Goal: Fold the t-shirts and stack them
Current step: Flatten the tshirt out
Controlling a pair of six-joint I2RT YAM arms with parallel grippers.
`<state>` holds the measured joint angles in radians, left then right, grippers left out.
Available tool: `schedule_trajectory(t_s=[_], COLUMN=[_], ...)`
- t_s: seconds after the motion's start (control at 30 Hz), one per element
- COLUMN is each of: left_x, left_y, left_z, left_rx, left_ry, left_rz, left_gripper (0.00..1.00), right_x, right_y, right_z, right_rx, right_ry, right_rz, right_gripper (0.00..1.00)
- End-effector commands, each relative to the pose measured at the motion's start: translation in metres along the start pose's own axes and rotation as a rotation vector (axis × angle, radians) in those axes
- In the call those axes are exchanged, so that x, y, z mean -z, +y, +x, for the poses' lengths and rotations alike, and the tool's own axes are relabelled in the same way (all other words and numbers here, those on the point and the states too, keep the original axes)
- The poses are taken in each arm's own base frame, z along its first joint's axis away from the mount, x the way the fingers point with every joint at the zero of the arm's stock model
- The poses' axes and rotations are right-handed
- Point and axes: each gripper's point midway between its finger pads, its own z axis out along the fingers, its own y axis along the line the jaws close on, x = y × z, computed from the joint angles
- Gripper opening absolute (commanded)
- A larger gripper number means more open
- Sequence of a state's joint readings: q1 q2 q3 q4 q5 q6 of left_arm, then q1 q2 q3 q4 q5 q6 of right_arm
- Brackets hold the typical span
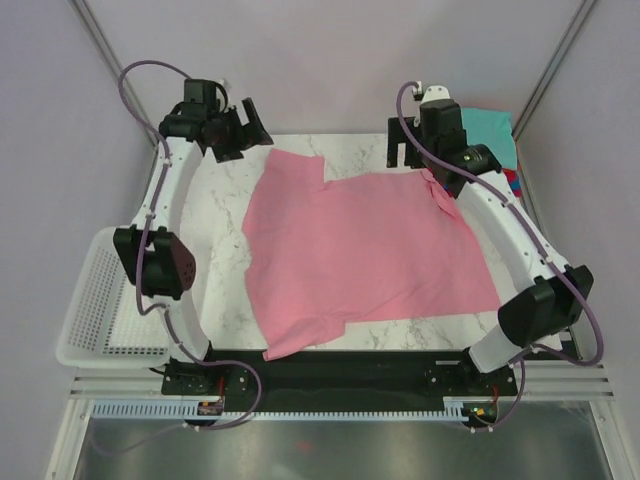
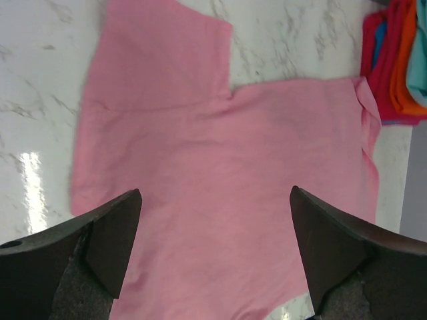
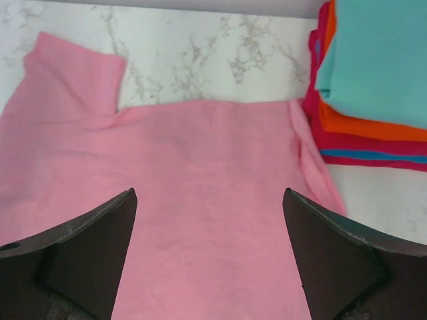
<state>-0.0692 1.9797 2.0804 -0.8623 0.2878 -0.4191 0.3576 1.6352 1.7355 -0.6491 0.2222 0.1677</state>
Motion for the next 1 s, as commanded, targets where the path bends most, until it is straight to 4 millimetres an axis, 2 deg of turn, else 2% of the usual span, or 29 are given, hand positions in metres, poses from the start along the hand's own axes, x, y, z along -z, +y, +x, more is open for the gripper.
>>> schedule_trajectory(t_s=[0.0, 0.03, 0.07, 0.1, 0.13, 0.17, 0.2, 0.23, 0.27, 0.33, 0.37, 0.43, 0.47, 0.5, 0.57, 0.6, 0.63, 0.67, 0.7, 0.73, 0.8, 0.83, 0.87, 0.9, 0.93, 0.97], left_x=[0.018, 0.008, 0.009, 0.007, 0.009, 0.004, -0.003, -0.005, -0.012, -0.025, -0.032, -0.042, -0.053, -0.057, -0.061, -0.065, -0.059, -0.058, -0.066, -0.064, -0.073, -0.074, -0.077, -0.084, -0.086, -0.09], left_y=[-0.021, -0.009, -0.018, -0.023, -0.019, -0.022, -0.009, -0.007, 0.002, 0.012, 0.018, 0.027, 0.042, 0.045, 0.081, 0.085, 0.099, 0.113, 0.119, 0.131, 0.142, 0.153, 0.155, 0.163, 0.171, 0.168], left_z=[0.046, 0.08, 0.099, 0.106, 0.137, 0.141, 0.171, 0.179, 0.193, 0.208, 0.213, 0.217, 0.223, 0.213, 0.218, 0.207, 0.21, 0.203, 0.196, 0.192, 0.185, 0.18, 0.173, 0.176, 0.171, 0.158], left_rx=[-0.097, -0.091, -0.106, -0.112, -0.115, -0.086, -0.066, -0.053, -0.027, -0.009, -0.006, -0.013, -0.049, -0.071, -0.115, -0.131, -0.142, -0.185, -0.201, -0.21, -0.198, -0.172, -0.152, -0.134, -0.107, -0.097], left_ry=[0.033, 0.106, 0.123, 0.101, 0.138, 0.113, 0.169, 0.181, 0.207, 0.251, 0.262, 0.277, 0.3, 0.284, 0.347, 0.34, 0.385, 0.389, 0.398, 0.422, 0.431, 0.437, 0.428, 0.45, 0.447, 0.427], left_rz=[-0.045, -0.079, -0.076, -0.054, -0.053, -0.027, -0.039, -0.03, -0.046, -0.072, -0.092, -0.129, -0.185, -0.215, -0.375, -0.408, -0.471, -0.538, -0.568, -0.597, -0.605, -0.611, -0.596, -0.594, -0.589, -0.574], left_gripper=[1.0, 0.99, 0.99, 0.99, 0.99, 0.99, 0.99, 0.99, 0.98, 0.98, 0.97, 0.97, 0.97, 0.97, 0.98, 0.98, 0.98, 1.0, 1.0, 1.0, 1.0, 1.0, 1.0, 1.0, 1.0, 0.99], right_x=[-0.013, -0.007, -0.008, -0.007, -0.001, -0.003, -0.001, 0.002, 0.0, 0.0, -0.001, -0.005, -0.007, -0.008, -0.012, -0.012, -0.015, -0.015, -0.016, -0.019, -0.025, -0.031, -0.034, -0.041, -0.048, -0.055], right_y=[0.033, 0.035, 0.032, 0.029, 0.024, 0.02, 0.019, 0.022, 0.023, 0.027, 0.029, 0.029, 0.029, 0.029, 0.036, 0.038, 0.041, 0.047, 0.052, 0.059, 0.067, 0.073, 0.078, 0.081, 0.087, 0.089], right_z=[0.063, 0.071, 0.099, 0.11, 0.115, 0.141, 0.15, 0.157, 0.176, 0.19, 0.203, 0.216, 0.225, 0.231, 0.251, 0.257, 0.269, 0.276, 0.281, 0.289, 0.301, 0.295, 0.296, 0.302, 0.291, 0.288], right_rx=[-0.062, -0.063, -0.056, -0.067, -0.073, -0.074, -0.096, -0.109, -0.128, -0.15, -0.157, -0.177, -0.182, -0.187, -0.203, -0.204, -0.204, -0.209, -0.208, -0.208, -0.218, -0.224, -0.227, -0.226, -0.227, -0.223], right_ry=[0.124, 0.136, 0.189, 0.208, 0.201, 0.239, 0.249, 0.257, 0.289, 0.313, 0.334, 0.356, 0.372, 0.383, 0.432, 0.446, 0.47, 0.485, 0.497, 0.509, 0.542, 0.529, 0.535, 0.557, 0.54, 0.536], right_rz=[-0.12, -0.138, -0.132, -0.12, -0.102, -0.091, -0.092, -0.114, -0.122, -0.142, -0.156, -0.152, -0.147, -0.145, -0.164, -0.166, -0.164, -0.169, -0.182, -0.195, -0.213, -0.229, -0.239, -0.24, -0.254, -0.252], right_gripper=[0.98, 0.98, 0.98, 0.98, 0.98, 0.98, 0.98, 0.98, 0.98, 0.98, 0.98, 0.98, 0.98, 0.98, 0.98, 0.98, 0.98, 0.98, 0.98, 0.98, 0.98, 0.98, 0.98, 0.98, 0.98, 0.98])
